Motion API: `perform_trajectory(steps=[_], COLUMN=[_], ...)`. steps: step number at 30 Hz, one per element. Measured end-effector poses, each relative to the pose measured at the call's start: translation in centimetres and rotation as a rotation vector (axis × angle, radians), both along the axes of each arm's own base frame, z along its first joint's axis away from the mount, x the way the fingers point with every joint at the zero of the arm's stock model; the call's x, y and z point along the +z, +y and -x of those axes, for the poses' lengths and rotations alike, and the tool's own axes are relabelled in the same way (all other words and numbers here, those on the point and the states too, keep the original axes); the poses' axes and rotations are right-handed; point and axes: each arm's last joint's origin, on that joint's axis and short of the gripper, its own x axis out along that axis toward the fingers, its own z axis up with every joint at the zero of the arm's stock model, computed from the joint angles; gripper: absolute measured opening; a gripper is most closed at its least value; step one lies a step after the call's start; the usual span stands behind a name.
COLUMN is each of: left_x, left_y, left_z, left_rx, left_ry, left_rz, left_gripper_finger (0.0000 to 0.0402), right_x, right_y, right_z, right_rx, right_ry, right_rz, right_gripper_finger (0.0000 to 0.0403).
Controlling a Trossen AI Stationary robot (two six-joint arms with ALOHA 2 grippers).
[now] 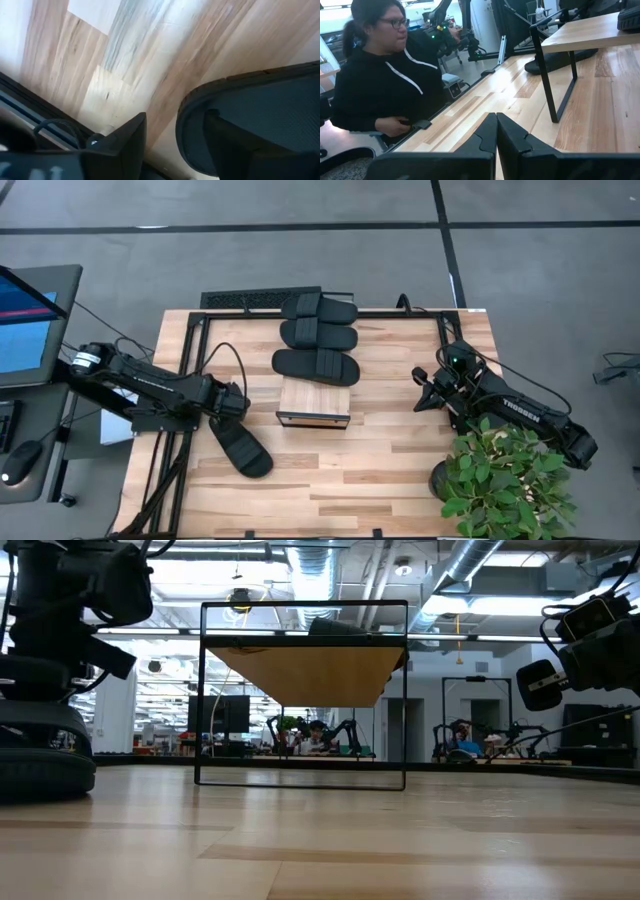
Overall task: Pick and place slides into the shelf
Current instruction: Put the black slide on the shelf
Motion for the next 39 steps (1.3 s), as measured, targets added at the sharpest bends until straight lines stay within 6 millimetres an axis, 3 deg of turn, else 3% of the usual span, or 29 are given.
perform_trajectory(steps=[21, 39], left_x=[0.0, -0.1], left_y=[-0.1, -0.3], left_z=[-0.1, -1.1], left_rx=[-0.031, 0.036], left_ry=[0.005, -0.114], left_rz=[0.047, 0.044], left_gripper_finger=[0.0192, 0.0192], right_x=[0.0, 0.0], right_y=[0.0, 0.0], right_z=[0.0, 0.0], right_rx=[0.0, 0.0], right_ry=[0.0, 0.0], right_rz=[0.0, 0.0], right_gripper_finger=[0.0, 0.0])
